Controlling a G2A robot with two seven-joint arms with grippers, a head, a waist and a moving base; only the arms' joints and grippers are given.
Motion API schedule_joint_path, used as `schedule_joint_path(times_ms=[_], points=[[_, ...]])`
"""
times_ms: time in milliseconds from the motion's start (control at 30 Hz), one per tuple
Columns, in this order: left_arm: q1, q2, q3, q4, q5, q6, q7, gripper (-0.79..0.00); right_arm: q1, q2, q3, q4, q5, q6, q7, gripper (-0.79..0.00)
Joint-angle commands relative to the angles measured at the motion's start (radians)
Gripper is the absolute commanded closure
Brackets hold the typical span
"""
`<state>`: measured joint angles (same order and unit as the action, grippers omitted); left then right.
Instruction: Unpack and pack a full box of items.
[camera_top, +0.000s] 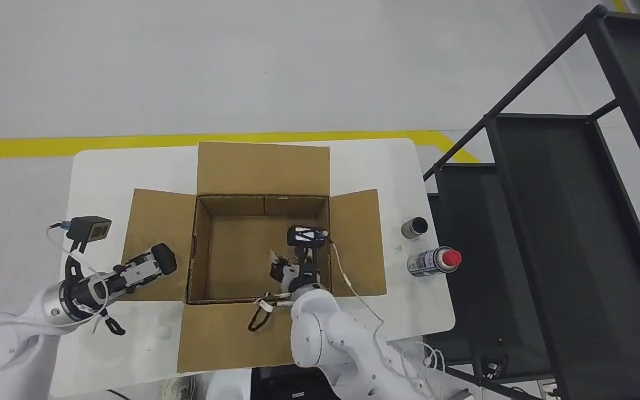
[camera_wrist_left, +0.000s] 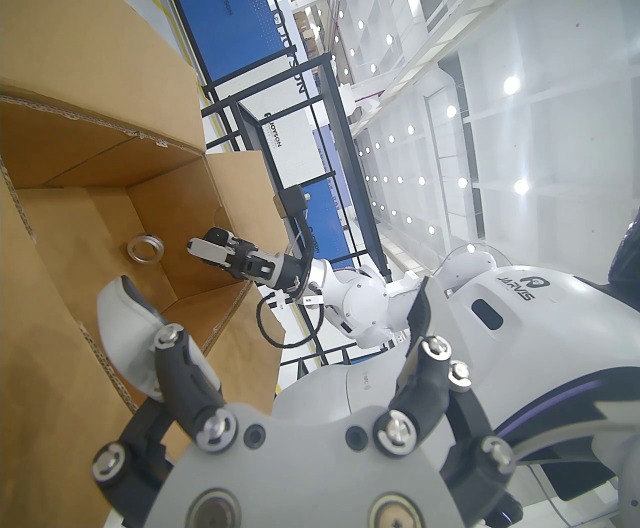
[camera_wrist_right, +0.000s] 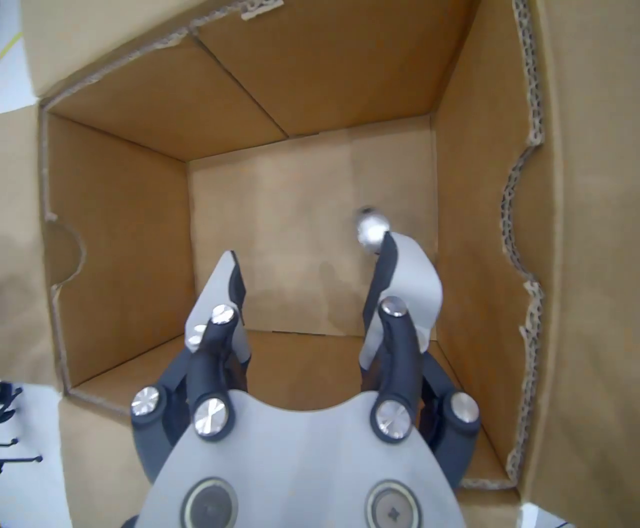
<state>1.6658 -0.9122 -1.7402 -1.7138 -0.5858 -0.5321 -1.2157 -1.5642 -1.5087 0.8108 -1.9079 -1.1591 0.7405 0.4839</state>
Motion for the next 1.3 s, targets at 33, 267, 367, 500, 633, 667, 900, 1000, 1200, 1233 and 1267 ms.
schedule_joint_path(times_ms=[33, 267, 367, 500, 633, 667, 900, 1000, 1200, 1233, 1267], points=[[0.000, 0.000, 0.000, 0.000, 0.000, 0.000, 0.000, -0.785, -0.101, 0.033, 0.050, -0.118, 0.023, -0.183, -0.023, -0.785], [0.000, 0.000, 0.000, 0.000, 0.000, 0.000, 0.000, -0.785, -0.490, 0.127, 0.288, -0.393, 0.150, -0.659, -0.301, -0.785], [0.000, 0.000, 0.000, 0.000, 0.000, 0.000, 0.000, -0.785, -0.644, 0.147, 0.414, -0.437, 0.212, -0.814, -0.495, -0.785], [0.000, 0.000, 0.000, 0.000, 0.000, 0.000, 0.000, -0.785, -0.780, 0.159, 0.586, -0.412, 0.306, -0.959, -0.764, -0.785], [0.000, 0.000, 0.000, 0.000, 0.000, 0.000, 0.000, -0.785, -0.786, 0.155, 0.690, -0.314, 0.383, -0.935, -1.008, -0.785], [0.000, 0.000, 0.000, 0.000, 0.000, 0.000, 0.000, -0.785, -0.786, 0.154, 0.704, -0.292, 0.405, -0.935, -1.053, -0.785], [0.000, 0.000, 0.000, 0.000, 0.000, 0.000, 0.000, -0.785, -0.786, 0.145, 0.751, -0.195, 0.436, -0.812, -1.151, -0.785], [0.000, 0.000, 0.000, 0.000, 0.000, 0.000, 0.000, -0.785, -0.757, 0.140, 0.730, -0.172, 0.414, -0.717, -1.123, -0.785], [0.000, 0.000, 0.000, 0.000, 0.000, 0.000, 0.000, -0.785, -0.667, 0.124, 0.676, -0.091, 0.392, -0.532, -1.136, -0.785], [0.000, 0.000, 0.000, 0.000, 0.000, 0.000, 0.000, -0.785, -0.658, 0.122, 0.667, -0.081, 0.393, -0.516, -1.134, -0.785], [0.000, 0.000, 0.000, 0.000, 0.000, 0.000, 0.000, -0.785, -0.649, 0.120, 0.663, -0.072, 0.388, -0.495, -1.137, -0.785]])
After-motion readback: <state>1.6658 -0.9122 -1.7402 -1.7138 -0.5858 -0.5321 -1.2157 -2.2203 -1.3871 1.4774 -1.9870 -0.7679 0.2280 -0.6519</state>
